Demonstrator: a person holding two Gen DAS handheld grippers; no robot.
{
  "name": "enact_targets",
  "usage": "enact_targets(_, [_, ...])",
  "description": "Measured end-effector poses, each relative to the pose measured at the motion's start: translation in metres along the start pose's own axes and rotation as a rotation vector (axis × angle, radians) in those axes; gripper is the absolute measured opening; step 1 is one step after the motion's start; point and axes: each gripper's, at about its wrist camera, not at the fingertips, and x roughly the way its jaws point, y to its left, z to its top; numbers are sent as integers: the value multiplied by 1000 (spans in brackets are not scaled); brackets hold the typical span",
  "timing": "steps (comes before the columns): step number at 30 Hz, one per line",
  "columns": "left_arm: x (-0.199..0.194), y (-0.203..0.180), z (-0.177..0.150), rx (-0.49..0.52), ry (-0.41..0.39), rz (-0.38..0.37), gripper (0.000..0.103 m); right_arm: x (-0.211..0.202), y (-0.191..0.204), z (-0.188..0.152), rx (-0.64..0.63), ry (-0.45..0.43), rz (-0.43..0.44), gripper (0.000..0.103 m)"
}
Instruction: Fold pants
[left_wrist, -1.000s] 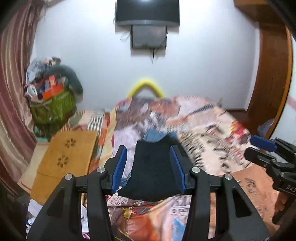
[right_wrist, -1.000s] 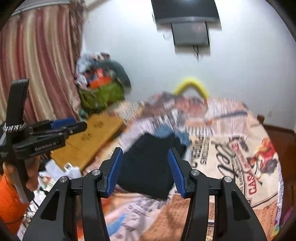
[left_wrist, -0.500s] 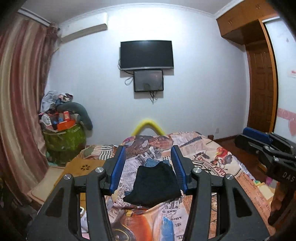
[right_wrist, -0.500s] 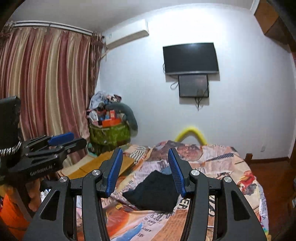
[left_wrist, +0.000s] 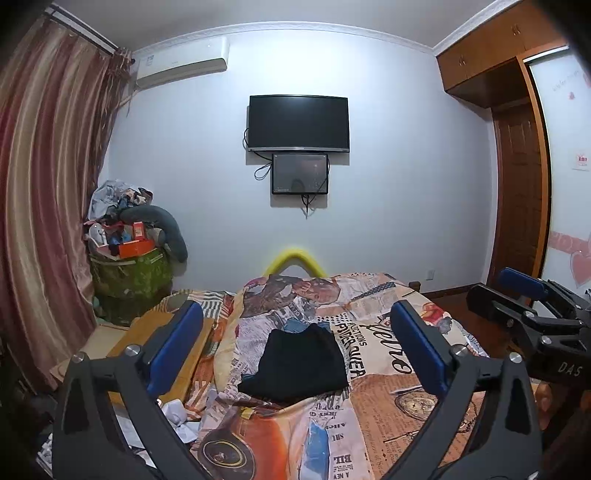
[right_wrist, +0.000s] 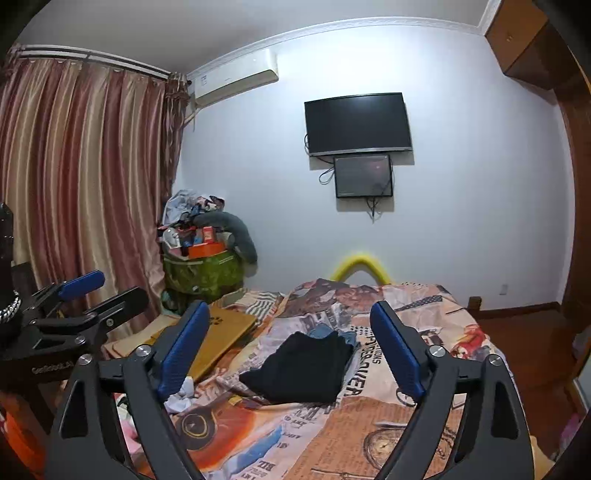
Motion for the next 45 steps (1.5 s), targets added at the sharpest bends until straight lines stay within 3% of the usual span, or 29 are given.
enact_targets(5, [-3,-1,-2,6,-8,10,103,-1,1,-1,-4,-13,-13,101])
enact_targets(45, [7,-11,-4,22,19,-39,103,-19,0,-2,27,-27,-45,102])
